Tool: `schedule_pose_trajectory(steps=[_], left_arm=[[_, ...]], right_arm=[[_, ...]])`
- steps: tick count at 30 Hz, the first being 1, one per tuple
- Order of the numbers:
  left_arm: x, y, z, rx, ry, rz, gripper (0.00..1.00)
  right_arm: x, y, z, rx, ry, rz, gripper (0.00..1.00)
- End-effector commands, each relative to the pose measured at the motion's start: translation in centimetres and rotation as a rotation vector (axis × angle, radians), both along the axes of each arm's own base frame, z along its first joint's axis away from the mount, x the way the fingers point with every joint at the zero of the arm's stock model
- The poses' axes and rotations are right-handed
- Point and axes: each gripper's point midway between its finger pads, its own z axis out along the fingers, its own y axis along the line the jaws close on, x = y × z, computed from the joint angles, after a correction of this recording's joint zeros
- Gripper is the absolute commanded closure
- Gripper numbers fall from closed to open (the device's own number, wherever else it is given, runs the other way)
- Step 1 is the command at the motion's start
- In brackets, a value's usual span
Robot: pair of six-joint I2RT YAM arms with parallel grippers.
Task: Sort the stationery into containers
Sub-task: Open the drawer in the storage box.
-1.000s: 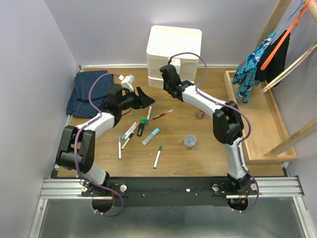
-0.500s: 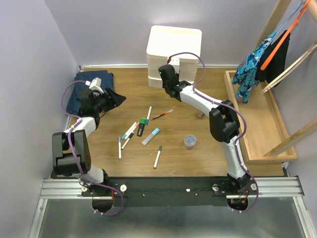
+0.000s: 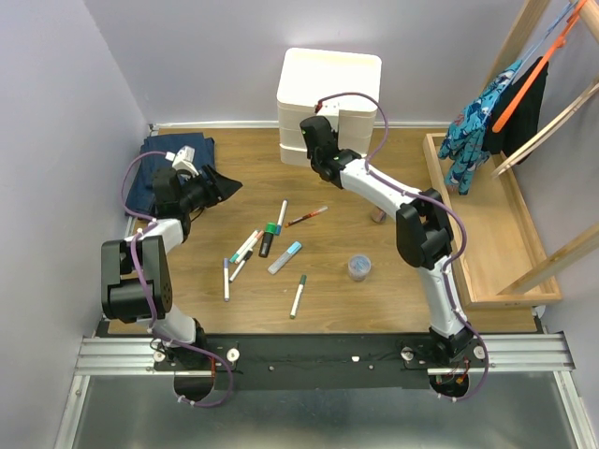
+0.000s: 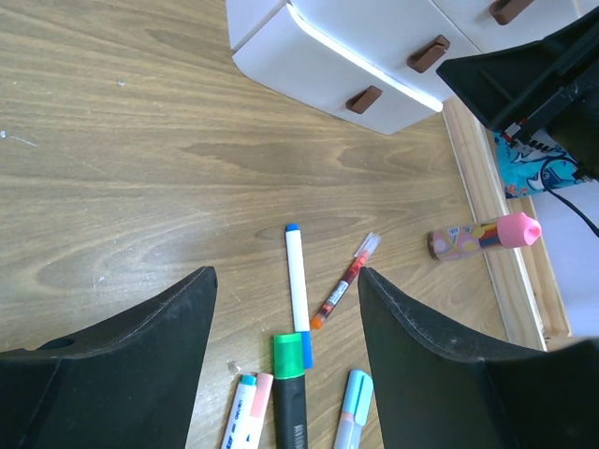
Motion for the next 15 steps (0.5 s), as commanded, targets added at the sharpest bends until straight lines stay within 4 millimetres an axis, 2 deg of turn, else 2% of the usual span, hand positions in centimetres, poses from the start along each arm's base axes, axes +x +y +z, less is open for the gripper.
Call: schedule_pose_trajectory(steps=[1, 8, 15], left_arm=[[-0.5, 0.0, 1.7, -0.010, -0.065, -0.026, 0.29], [-0.5, 1.3, 2.0, -0.031, -0.089, 0.012, 0.29], [-1.2, 1.9, 2.0, -0.024, -0.103, 0.030, 0.28]], right_arm=[[1.8, -1.6, 0.2, -0.022, -0.034, -0.049, 0.55], [2.5, -1.9, -1.1, -0.023, -0.013, -0.034, 0.56], [2.6, -0.9, -1.8, 0.005, 0.004, -0.004, 0.59]])
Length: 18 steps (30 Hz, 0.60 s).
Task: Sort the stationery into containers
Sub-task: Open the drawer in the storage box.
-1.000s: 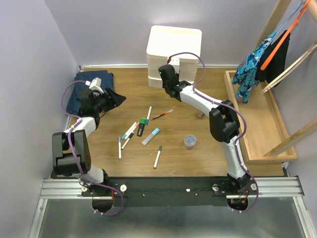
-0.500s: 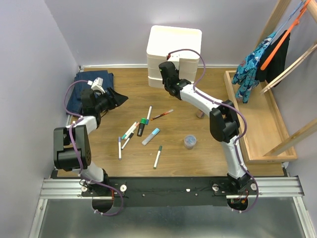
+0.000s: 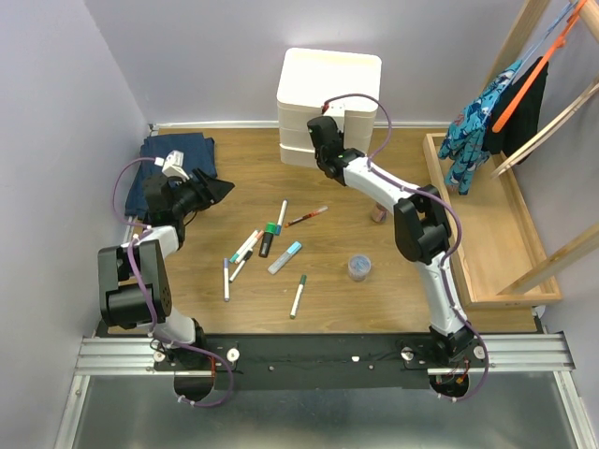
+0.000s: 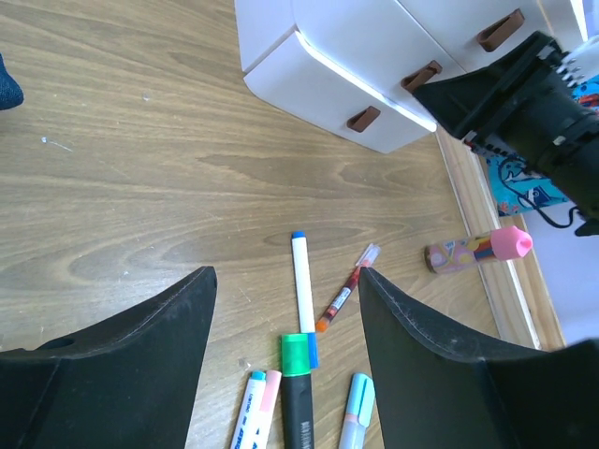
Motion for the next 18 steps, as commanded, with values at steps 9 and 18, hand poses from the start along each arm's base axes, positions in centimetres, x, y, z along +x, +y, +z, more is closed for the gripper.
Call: schedule_pose_trajectory(steps=[9, 18], left_arm=[[-0.6, 0.3, 1.3, 0.001, -0.062, -0.003, 0.28], [-0.6, 0.3, 0.7, -0.005, -0.050, 0.000, 0.28]], right_arm=[[0.0, 2.0, 0.6, 0.056, 0.001, 0.057, 0.61], [0.5, 2.6, 0.2, 0.069, -0.004, 0.066, 0.61]])
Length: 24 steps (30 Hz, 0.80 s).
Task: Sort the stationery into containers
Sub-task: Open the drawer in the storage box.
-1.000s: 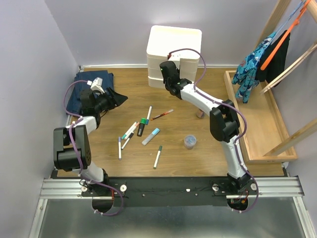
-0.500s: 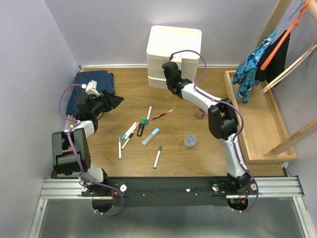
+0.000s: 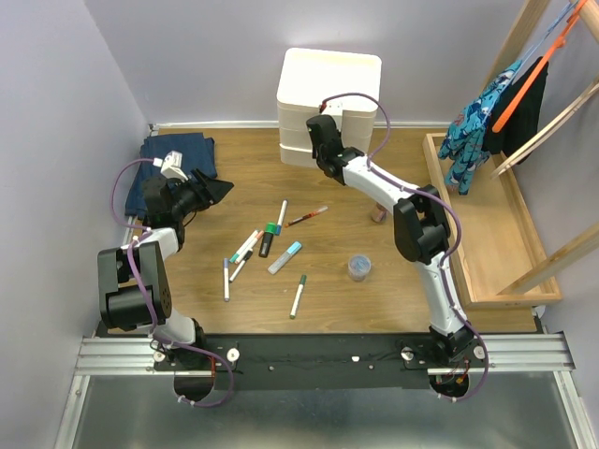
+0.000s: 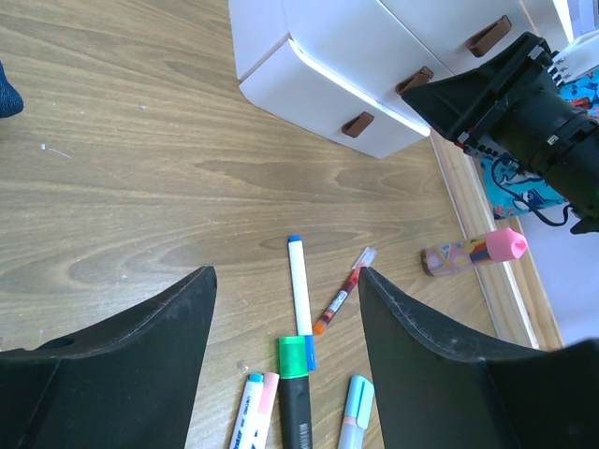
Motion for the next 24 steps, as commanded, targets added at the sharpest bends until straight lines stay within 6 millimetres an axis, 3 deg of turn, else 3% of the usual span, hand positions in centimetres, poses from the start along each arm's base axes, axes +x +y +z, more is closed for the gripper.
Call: schedule_pose_trajectory(steps=[1, 6, 15, 24], left_arm=[[-0.2, 0.1, 0.0, 0.001, -0.018, -0.008, 0.28], [-0.2, 0.1, -0.1, 0.002, -0.017, -0.007, 0.28], [-0.1, 0.3, -0.2, 0.001, -0.011, -0.004, 0.28], [0.0, 0.6, -0.6, -0.004, -0.003, 0.006, 0.28]], right_arm=[[0.8, 1.3, 0.8, 0.042, -0.027, 0.011, 0.61], [1.2, 2.2, 1.0, 0.061, -0.037, 0.027, 0.61], [1.0, 2.0, -0.7, 0.040, -0.004, 0.030, 0.61], [1.4, 2.0, -1.0, 0.034, -0.012, 0.016, 0.62]])
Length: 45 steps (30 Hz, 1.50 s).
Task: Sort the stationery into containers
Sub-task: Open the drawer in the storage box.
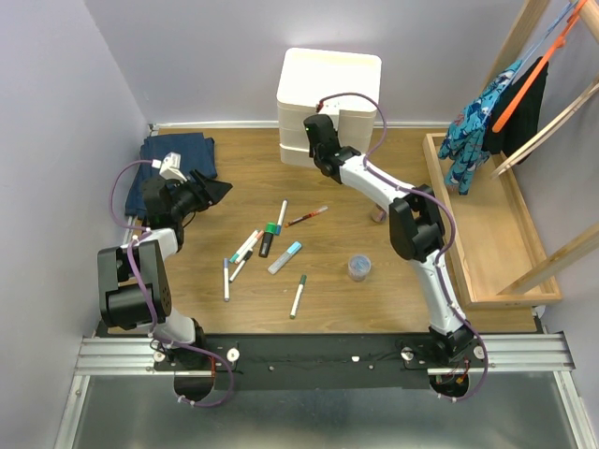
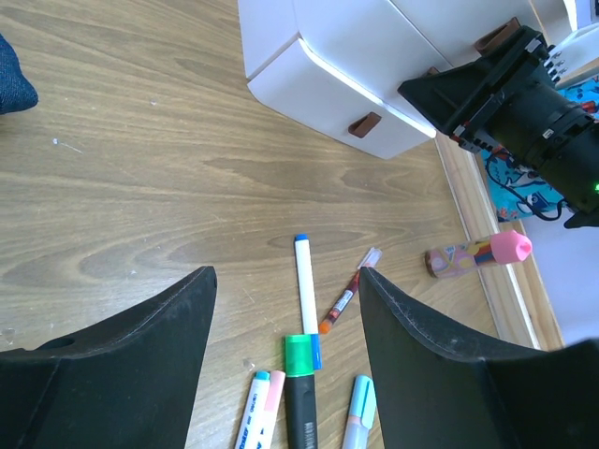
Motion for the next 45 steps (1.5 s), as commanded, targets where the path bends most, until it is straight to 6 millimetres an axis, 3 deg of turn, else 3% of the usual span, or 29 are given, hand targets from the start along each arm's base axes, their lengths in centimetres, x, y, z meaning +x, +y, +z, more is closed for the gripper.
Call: schedule_pose_trajectory(steps=[1, 3, 7, 10, 15, 24, 34, 45], left_arm=[[0.1, 0.3, -0.4, -0.009, 0.002, -0.002, 0.28], [0.2, 0.4, -0.4, -0.010, 0.000, 0.001, 0.28], [0.3, 0.5, -0.4, -0.012, -0.001, 0.002, 0.29], [0.3, 0.6, -0.5, -0.013, 0.002, 0.005, 0.28], [0.2, 0.6, -0.5, -0.013, 0.000, 0.005, 0.28], [0.2, 0.6, -0.2, -0.015, -0.007, 0.007, 0.28], [0.1, 0.5, 0.7, -0.026, -0.027, 0.005, 0.28], [-0.1, 0.8, 0.9, -0.016, -0.023, 0.022, 0.28]], right_arm=[[0.5, 0.9, -0.7, 0.010, -0.006, -0.002, 0.62], [0.5, 0.8, -0.9, 0.007, -0.006, -0.012, 0.62], [0.6, 0.5, -0.9, 0.014, -0.010, -0.031, 0.91], [0.5, 0.4, -0.5, 0.018, -0.011, -0.032, 0.99], [-0.3, 0.3, 0.0, 0.030, 0.001, -0.031, 0.99], [-6.2, 0.9, 0.5, 0.026, 0.082, 0.020, 0.99], [-12.1, 2.5, -0.5, -0.010, 0.144, 0.091, 0.99], [-14.1, 3.5, -0.7, -0.023, 0.170, 0.136, 0.99]])
